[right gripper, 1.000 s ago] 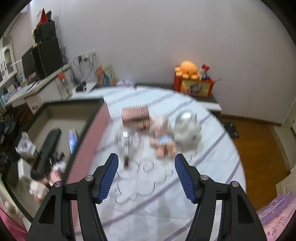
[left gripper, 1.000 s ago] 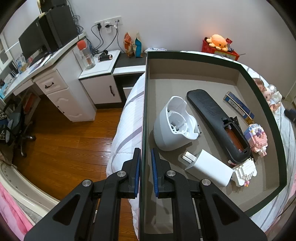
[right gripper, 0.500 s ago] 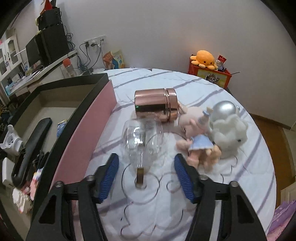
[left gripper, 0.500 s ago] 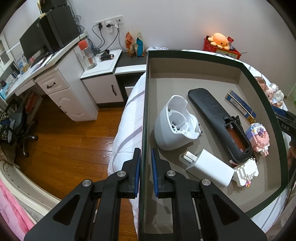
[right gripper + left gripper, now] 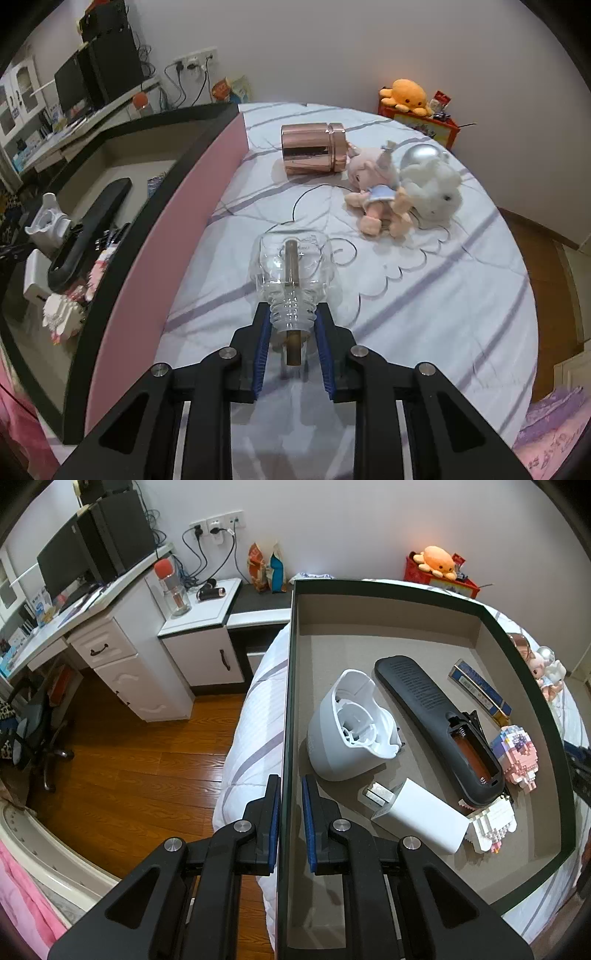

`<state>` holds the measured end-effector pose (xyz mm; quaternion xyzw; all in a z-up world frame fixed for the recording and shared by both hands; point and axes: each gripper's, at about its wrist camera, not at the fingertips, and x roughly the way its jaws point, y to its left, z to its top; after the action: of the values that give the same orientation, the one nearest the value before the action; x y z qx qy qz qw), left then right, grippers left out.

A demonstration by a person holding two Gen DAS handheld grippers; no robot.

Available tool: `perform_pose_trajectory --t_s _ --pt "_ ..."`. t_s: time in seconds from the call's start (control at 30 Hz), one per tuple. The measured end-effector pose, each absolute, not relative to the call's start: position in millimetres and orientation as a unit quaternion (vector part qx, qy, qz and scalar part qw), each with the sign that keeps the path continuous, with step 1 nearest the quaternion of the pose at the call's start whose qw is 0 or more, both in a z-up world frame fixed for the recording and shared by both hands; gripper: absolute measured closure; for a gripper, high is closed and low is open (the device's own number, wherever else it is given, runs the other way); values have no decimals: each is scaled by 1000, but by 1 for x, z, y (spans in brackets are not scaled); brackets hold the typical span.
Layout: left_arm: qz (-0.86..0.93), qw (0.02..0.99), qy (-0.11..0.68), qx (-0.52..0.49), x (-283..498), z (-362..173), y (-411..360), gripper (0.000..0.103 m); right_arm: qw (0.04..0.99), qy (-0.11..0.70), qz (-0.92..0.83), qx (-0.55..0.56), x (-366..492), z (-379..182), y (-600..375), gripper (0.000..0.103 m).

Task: Organize rigid objects
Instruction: 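Grasp the clear glass bottle by its neck with the right gripper, then carry the glass bottle into the tray and release it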

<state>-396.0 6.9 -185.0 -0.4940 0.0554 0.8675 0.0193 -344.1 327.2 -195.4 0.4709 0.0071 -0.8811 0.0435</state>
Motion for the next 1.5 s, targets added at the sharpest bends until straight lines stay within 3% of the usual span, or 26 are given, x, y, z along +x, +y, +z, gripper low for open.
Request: perform_pose_trajectory --t_s 0.03,0.07,0.1,0.33,0.4,0.7,0.9,1.17,1.5 --pt "867 19 55 -494 -396 -185 7 93 35 11 -883 468 -344 -196 327 56" --pt "867 19 54 -495 -396 -185 7 93 20 16 -885 464 -345 -197 327 34" --pt "867 20 55 -495 -396 -185 7 93 9 23 -884 466 -347 -198 327 28" --pt "867 23 53 -496 -395 -185 6 93 28 14 -890 454 -370 -201 322 29" --pt "867 24 53 -496 -396 -184 6 93 37 9 -891 453 -372 -201 322 52" --pt "867 26 53 -494 -397 -184 7 93 45 11 -911 411 -357 -158 308 52" --pt "867 27 50 -495 -398 -184 7 93 109 40 -915 387 -373 -123 255 52" --pt "866 38 45 -497 -405 -185 6 93 162 89 -882 434 -409 -141 187 52" --pt "869 39 46 -491 -414 -182 8 93 168 78 -875 448 -433 -150 185 52"
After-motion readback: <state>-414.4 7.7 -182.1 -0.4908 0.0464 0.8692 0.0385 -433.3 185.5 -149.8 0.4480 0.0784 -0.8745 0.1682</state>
